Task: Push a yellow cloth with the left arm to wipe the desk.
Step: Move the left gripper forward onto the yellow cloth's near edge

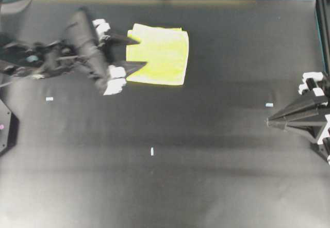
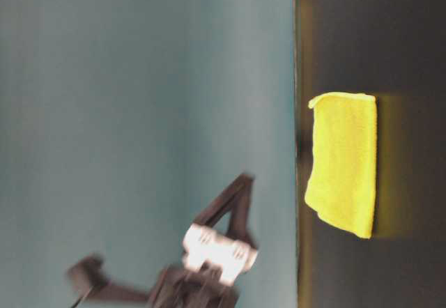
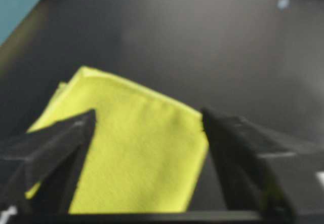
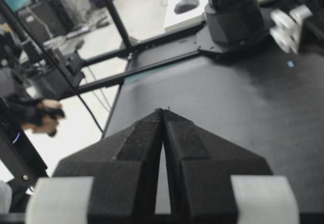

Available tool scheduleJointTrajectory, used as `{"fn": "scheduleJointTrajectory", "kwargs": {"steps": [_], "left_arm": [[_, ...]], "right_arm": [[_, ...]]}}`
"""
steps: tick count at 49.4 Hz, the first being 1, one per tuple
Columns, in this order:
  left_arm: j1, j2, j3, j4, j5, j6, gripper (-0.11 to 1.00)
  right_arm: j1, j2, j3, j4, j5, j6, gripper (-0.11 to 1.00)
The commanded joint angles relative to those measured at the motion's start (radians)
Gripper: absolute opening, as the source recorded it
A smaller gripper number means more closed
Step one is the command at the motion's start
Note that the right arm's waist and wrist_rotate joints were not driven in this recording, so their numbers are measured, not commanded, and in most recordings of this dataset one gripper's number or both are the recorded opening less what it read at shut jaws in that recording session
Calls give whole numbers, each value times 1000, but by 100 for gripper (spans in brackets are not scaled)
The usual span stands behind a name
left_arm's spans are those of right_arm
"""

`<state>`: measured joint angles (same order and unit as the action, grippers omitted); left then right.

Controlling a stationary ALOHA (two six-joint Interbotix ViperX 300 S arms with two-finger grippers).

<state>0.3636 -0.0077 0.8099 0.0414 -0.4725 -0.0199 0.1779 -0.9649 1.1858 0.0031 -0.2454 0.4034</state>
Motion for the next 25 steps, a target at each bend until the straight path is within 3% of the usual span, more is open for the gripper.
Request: {"fn": "scheduleJointTrajectory", "kwargs": {"steps": [1,14,25], "left_arm": [[32,112,-81,2,0,-3,85],[81,313,-210,3,97,-15,83],[83,357,-221,2,112,-14,83]], "right_arm": [[0,9,-5,0,-5,0,0],[0,8,-5,0,-3,2,0],[0,8,0,0,-3,0,0]]}}
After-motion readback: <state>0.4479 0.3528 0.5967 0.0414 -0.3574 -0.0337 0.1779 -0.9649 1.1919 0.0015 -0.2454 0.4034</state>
